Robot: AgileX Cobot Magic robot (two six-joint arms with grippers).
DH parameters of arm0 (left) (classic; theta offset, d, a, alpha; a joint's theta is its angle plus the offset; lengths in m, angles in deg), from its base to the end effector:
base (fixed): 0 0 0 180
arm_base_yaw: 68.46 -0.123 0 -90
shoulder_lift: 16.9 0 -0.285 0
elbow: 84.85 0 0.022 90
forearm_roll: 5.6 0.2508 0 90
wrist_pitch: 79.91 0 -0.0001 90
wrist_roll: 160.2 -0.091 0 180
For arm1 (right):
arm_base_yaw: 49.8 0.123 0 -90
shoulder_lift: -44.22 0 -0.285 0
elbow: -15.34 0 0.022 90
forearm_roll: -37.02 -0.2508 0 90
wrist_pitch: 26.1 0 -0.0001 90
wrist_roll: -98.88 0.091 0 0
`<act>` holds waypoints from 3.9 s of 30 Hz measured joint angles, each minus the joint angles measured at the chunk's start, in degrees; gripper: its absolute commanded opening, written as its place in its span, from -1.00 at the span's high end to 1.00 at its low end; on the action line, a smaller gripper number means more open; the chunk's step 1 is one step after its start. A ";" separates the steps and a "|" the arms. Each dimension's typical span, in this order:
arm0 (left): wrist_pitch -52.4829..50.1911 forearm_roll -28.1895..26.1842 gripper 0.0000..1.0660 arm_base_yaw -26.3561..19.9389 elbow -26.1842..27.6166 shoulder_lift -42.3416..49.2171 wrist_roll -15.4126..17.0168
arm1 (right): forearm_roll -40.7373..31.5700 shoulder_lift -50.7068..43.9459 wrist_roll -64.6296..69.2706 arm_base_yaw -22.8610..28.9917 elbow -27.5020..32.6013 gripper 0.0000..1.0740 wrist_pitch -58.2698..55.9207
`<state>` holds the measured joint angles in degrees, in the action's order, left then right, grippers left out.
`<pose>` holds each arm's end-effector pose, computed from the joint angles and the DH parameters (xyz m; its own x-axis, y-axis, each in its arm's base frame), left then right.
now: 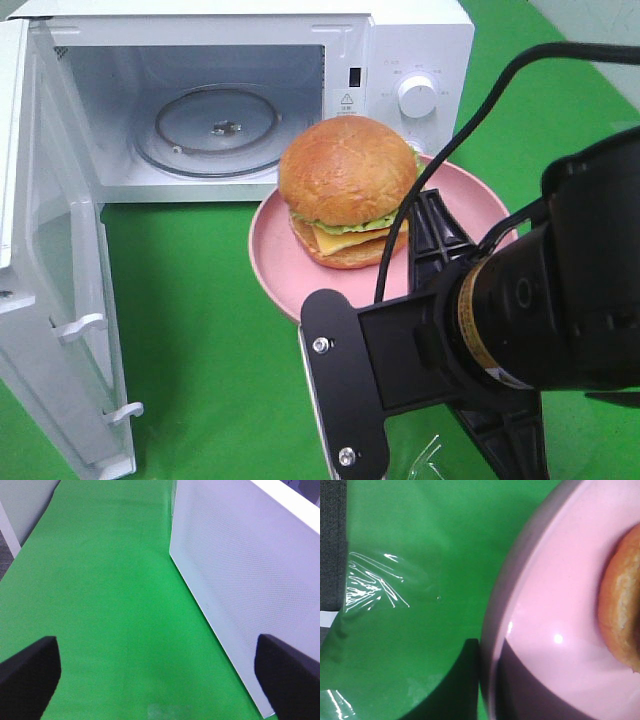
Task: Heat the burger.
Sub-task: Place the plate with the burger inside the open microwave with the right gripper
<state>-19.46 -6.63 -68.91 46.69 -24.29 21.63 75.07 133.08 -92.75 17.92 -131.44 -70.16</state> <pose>-0.0059 -0.0015 0.2783 -0.4429 -0.0443 -0.8955 -0.0119 0.9990 -0.0435 0.1299 0.2141 0.2164 0.2429 -0.9700 -0.0026 -0.8207 -0.2041 -0.5337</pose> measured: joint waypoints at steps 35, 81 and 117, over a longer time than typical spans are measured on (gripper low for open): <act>0.00 0.00 -0.83 0.00 0.00 0.00 0.00 | -19.60 0.06 -48.13 -23.55 0.29 1.00 11.92; 0.00 0.00 -0.83 0.00 0.00 0.00 0.00 | -28.59 7.16 -63.25 -26.36 -4.81 1.00 19.48; 0.00 0.00 -0.83 0.00 0.00 0.00 0.00 | -27.50 23.15 -54.72 -23.38 -22.17 1.00 19.31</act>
<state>-19.46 -6.63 -68.91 46.69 -24.29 21.63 47.56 156.23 -147.47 -5.45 -153.62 -50.85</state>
